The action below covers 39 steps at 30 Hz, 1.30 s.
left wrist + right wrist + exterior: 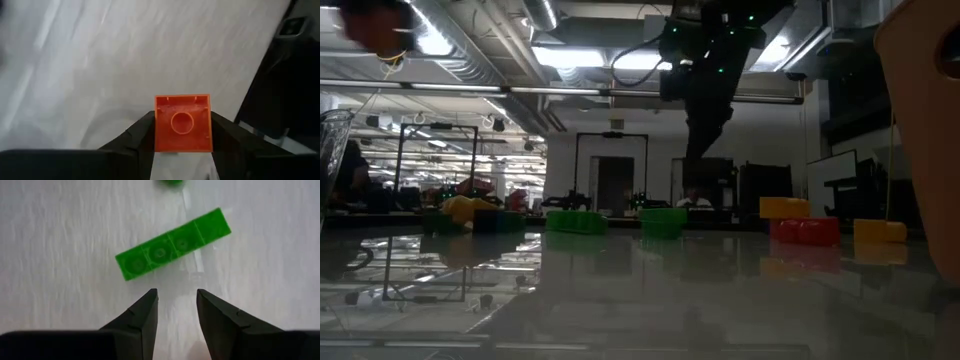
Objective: Sort blocks by size
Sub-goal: Put the small orange game piece into the transparent bin, then put the big green game piece into the orange bin
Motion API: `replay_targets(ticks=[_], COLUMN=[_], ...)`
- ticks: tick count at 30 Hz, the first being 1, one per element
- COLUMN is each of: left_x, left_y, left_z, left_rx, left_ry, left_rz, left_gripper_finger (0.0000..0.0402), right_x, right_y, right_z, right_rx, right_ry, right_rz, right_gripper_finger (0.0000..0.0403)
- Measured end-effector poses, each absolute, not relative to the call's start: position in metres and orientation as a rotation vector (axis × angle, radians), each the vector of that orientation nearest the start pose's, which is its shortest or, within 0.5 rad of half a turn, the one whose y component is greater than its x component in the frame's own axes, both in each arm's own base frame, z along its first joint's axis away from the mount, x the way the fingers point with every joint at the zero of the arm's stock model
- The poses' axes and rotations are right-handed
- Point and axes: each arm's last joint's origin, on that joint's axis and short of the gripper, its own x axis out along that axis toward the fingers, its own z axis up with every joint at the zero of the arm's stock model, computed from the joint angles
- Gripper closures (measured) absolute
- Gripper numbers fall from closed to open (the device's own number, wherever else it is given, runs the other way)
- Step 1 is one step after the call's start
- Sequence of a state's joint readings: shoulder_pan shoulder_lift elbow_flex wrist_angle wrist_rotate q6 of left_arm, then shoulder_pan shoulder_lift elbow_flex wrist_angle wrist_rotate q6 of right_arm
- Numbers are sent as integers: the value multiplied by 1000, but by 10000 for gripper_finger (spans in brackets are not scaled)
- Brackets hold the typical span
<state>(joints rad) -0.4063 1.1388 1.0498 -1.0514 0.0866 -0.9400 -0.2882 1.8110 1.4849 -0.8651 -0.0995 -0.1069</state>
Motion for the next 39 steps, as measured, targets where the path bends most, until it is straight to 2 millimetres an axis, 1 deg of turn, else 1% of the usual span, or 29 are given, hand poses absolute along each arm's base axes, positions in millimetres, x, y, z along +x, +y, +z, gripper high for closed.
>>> replay_targets(ticks=[2, 7, 11, 13, 20, 24, 28, 36, 39], left_x=[176, 164, 156, 153, 152, 152, 152, 152, 152], left_y=[-89, -102, -106, -107, -108, -107, -107, -107, -107], left_z=[290, 277, 267, 263, 262, 262, 262, 262, 262], left_rx=[-672, -671, -653, -631, -528, -453, -400, -349, -326], left_ry=[1272, 1357, 1410, 1433, 1439, 1423, 1418, 1417, 1417], left_rz=[159, 207, 232, 239, 153, 112, 73, 29, 11], left_gripper_finger=[244, 224, 210, 204, 199, 199, 199, 199, 199], right_x=[356, 357, 360, 361, 375, 383, 388, 388, 389], right_y=[-102, -103, -104, -104, -108, -111, -113, -116, -117], right_z=[246, 239, 236, 232, 208, 201, 197, 195, 195], right_rx=[178, 259, 333, 374, 524, 585, 613, 552, 561], right_ry=[1186, 1199, 1187, 1197, 1185, 1127, 1097, 1070, 1053], right_rz=[-130, -183, -234, -262, -372, -425, -462, -567, -587], right_gripper_finger=[267, 267, 267, 267, 267, 269, 269, 270, 270])
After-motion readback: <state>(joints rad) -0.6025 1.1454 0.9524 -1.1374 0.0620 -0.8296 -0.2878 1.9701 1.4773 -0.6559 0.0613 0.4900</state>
